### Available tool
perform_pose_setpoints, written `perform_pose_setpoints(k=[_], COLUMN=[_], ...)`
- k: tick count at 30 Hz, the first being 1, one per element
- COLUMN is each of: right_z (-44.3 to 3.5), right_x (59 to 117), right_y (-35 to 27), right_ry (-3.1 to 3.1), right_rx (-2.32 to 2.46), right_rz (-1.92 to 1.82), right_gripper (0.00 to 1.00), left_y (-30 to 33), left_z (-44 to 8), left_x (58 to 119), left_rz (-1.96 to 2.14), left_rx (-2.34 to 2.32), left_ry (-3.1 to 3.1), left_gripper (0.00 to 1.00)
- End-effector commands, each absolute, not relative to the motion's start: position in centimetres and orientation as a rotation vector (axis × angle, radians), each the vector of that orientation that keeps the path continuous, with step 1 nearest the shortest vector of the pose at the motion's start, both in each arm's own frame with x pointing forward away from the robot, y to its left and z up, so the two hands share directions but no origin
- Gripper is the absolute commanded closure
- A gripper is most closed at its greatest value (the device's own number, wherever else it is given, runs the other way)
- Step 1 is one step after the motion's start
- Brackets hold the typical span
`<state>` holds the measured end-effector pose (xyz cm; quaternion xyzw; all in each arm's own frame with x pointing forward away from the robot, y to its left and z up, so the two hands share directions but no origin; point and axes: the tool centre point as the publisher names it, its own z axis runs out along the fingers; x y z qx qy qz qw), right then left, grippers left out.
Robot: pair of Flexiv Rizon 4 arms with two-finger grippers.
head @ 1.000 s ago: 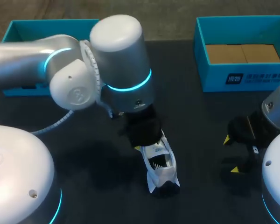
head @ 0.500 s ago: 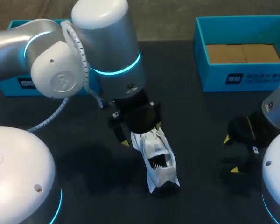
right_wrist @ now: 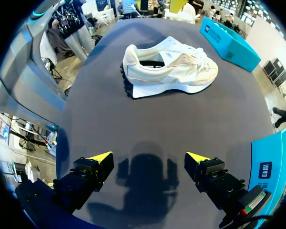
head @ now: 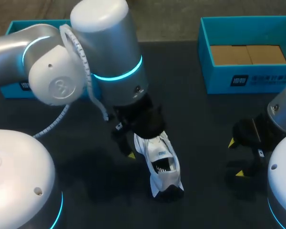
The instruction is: Take the shoe out of the shoebox, open the shoe tongue, remove and reinsert the insole, then place the shoe into the shoebox
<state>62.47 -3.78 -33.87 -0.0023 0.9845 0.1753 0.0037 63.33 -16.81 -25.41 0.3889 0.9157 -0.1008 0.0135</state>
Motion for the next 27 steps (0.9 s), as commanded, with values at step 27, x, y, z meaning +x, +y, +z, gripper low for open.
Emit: perform_pose_setpoints(k=[27], right_z=[-33.9], right_x=[62.3], right_y=[-3.7], right_ry=[3.084], right_rx=[-0.004], right_rz=[0.541], right_gripper=[0.00], left_y=[-21.3], left_z=[-29.2], left_x=[58.9], left_rz=[-0.148], left_rx=[0.136], left_ry=[3.147], left_gripper=[0.00])
